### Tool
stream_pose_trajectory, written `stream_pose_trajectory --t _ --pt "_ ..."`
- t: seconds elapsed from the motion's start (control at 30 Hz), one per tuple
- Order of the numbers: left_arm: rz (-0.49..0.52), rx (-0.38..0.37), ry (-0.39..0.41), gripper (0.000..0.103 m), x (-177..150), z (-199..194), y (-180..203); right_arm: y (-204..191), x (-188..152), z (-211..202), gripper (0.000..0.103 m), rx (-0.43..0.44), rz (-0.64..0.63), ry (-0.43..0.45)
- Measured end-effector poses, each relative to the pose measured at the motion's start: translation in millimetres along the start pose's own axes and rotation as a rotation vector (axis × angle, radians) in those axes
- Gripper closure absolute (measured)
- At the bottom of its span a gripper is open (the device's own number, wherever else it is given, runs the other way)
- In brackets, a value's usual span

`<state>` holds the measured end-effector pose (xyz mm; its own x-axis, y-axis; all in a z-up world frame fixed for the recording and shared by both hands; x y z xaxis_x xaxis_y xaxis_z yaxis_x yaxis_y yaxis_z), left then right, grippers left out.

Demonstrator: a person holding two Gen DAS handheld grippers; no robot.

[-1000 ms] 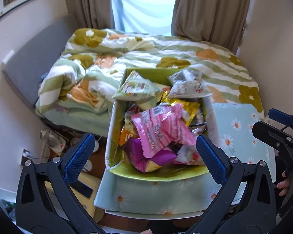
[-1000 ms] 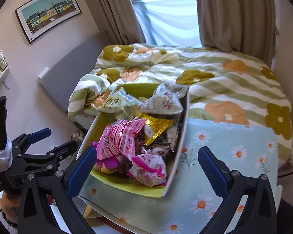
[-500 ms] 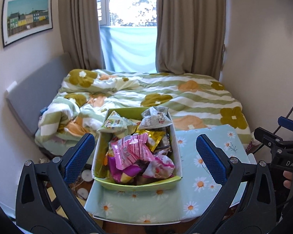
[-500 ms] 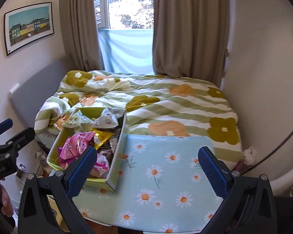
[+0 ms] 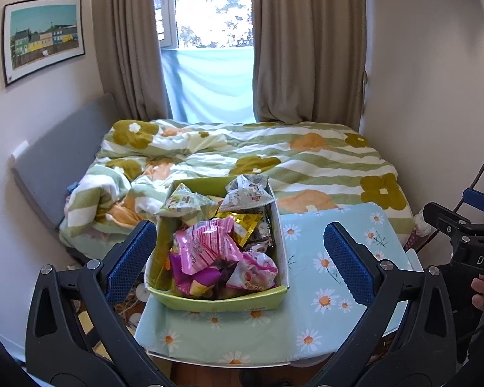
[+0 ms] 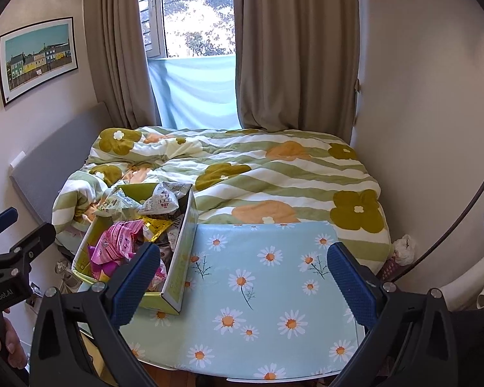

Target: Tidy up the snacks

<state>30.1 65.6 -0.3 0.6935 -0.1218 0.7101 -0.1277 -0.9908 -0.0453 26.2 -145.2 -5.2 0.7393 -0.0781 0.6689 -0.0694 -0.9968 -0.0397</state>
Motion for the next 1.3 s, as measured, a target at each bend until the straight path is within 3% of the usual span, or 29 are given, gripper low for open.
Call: stream_pose_trajectory --t 1.3 --pt "-0.016 0.01 0.021 0.001 -1 -11 4 7 1 -12 0.0 -0.016 0.011 0.021"
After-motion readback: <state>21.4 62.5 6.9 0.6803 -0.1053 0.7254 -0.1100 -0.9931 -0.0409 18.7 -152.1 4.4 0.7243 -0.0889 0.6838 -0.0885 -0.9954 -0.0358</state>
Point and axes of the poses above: each gripper's, at about its wrist camera, not at the fingertips, and z roughly the way its jaws point, y to its right, x to its top, the point moved 1 cm from there along z, roughly the way its jaws point, and after that the axes turned 9 degrees about -y, right-handed, at the moved point
